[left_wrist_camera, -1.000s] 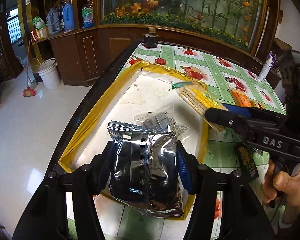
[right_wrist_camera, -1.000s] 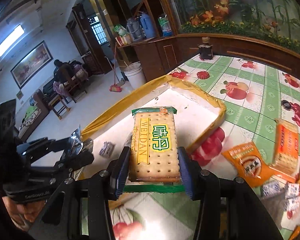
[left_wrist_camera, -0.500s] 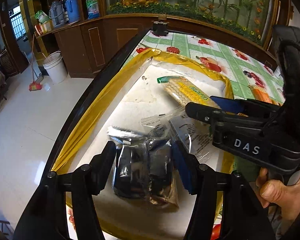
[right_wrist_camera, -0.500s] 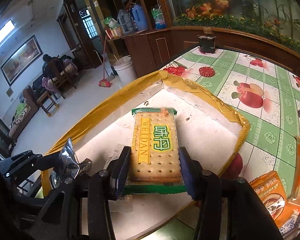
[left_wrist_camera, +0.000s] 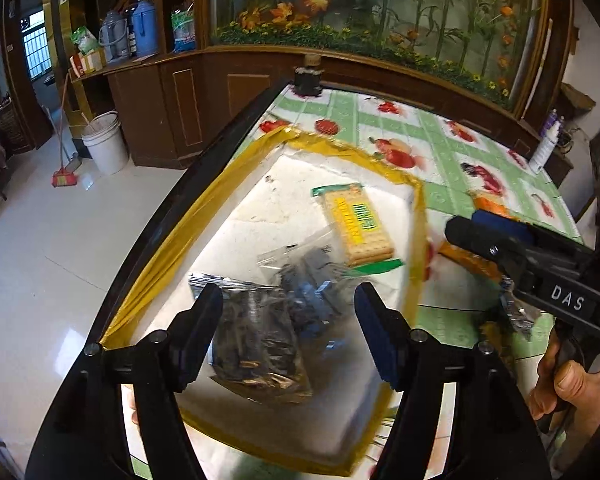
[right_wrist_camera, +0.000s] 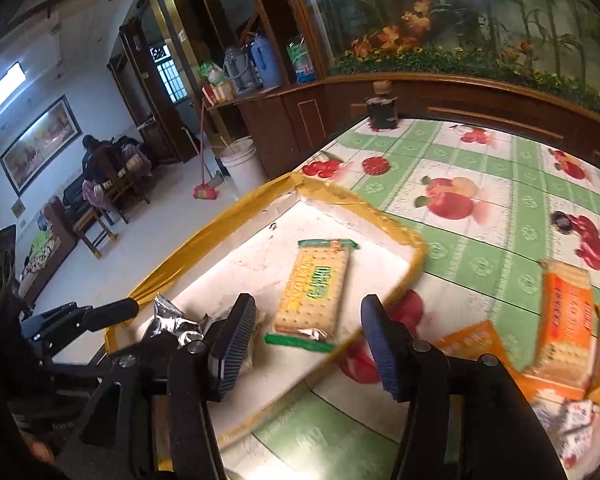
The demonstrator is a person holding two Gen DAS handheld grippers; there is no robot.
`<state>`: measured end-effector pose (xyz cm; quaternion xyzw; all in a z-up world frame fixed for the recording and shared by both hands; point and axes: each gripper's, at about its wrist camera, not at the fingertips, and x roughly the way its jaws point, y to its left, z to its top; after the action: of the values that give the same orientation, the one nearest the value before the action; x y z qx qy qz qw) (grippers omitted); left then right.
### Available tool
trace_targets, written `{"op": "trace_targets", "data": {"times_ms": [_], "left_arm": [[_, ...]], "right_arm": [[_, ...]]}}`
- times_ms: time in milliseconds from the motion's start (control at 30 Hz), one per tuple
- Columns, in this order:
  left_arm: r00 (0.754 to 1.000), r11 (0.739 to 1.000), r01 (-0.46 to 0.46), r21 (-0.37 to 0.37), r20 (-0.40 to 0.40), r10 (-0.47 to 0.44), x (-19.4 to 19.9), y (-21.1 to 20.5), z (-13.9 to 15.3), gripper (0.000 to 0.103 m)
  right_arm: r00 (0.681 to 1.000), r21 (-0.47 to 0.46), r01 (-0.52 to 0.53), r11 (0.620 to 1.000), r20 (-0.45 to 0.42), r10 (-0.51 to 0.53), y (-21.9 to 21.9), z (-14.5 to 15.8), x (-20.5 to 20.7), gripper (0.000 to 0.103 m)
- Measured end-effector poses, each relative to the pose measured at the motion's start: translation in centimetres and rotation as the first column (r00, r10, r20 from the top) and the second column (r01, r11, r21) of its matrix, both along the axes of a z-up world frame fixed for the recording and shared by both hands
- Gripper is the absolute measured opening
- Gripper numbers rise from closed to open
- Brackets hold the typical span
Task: Organize snacks
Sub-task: 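Open both grippers to drop the packets into the tray, then grasp the dark green snack bag with the left gripper while the right grasps the orange bag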
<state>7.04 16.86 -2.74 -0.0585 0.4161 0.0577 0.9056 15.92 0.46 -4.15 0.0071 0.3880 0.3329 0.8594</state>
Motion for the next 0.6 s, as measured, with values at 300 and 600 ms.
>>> {"op": "trace_targets", "data": {"times_ms": [300, 600], "left_arm": [[0.988, 0.988, 0.156, -0.010, 0.026, -0.155, -0.9, -7.2, 1.2, 0.074], [0.967, 0.969, 0.247, -0.025, -0.061, -0.248, -1.3, -15.1, -1.9, 0.074]], "right_arm": [[0.986, -0.002, 0.166, 0.986, 0.012, -0.166, -12.3, -0.2, -4.1, 0.062], [0.940, -0.038, 0.340, 0.940, 0.016, -0.340, -22.9, -1.6, -8.2, 0.065]]}}
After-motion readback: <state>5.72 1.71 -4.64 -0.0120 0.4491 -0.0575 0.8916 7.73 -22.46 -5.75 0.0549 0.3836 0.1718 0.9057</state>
